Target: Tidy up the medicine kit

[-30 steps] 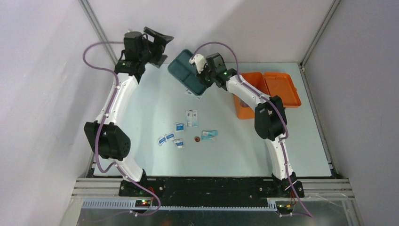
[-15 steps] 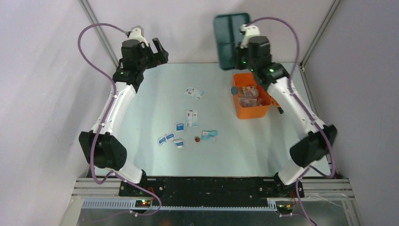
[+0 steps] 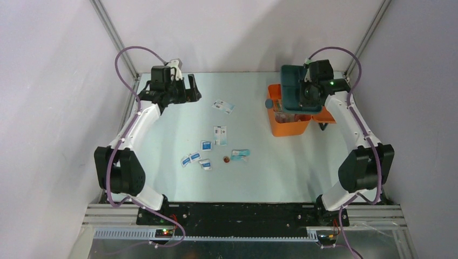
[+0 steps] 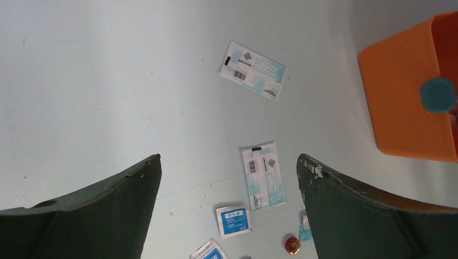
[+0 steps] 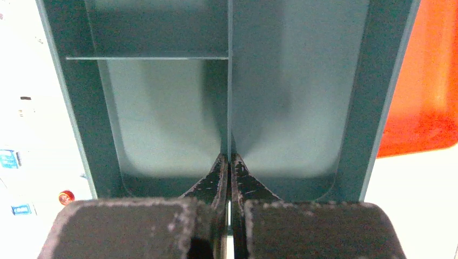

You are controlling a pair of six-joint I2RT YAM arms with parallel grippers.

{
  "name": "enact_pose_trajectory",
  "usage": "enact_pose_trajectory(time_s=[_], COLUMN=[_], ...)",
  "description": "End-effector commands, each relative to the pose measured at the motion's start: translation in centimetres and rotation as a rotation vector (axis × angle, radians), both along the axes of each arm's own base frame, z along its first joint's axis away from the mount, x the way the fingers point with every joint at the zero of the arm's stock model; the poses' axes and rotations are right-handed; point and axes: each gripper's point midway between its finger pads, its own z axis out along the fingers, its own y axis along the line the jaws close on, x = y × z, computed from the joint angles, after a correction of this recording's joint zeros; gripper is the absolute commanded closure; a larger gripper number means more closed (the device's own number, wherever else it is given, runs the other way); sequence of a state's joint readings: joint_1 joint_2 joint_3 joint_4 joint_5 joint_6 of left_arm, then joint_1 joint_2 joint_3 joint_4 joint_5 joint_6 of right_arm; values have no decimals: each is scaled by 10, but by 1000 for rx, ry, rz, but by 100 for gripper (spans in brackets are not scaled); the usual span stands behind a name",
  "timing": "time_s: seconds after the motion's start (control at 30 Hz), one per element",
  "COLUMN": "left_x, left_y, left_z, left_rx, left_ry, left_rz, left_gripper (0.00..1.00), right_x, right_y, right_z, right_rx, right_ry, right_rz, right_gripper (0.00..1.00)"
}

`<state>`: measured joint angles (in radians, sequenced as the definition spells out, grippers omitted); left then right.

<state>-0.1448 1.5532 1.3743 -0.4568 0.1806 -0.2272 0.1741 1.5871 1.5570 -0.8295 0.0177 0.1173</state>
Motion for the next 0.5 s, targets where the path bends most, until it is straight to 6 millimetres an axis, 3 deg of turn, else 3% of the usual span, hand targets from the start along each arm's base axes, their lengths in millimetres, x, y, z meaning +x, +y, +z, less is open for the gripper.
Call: enact_pose_trajectory(time_s=[0.0, 0.47], left_x=[-3, -5], left_y=[-6, 0], left_z=[25, 25], left_rx=[-5, 8], left_ry=[-59, -63], left_rz=[-55, -23], left_gripper=[0, 0], right_x=[15, 49], right_y=[9, 15], right_z=[13, -18], right_rx=[29, -78], right_ry=[-17, 5], right_rz=[35, 66], right_gripper=[100, 100])
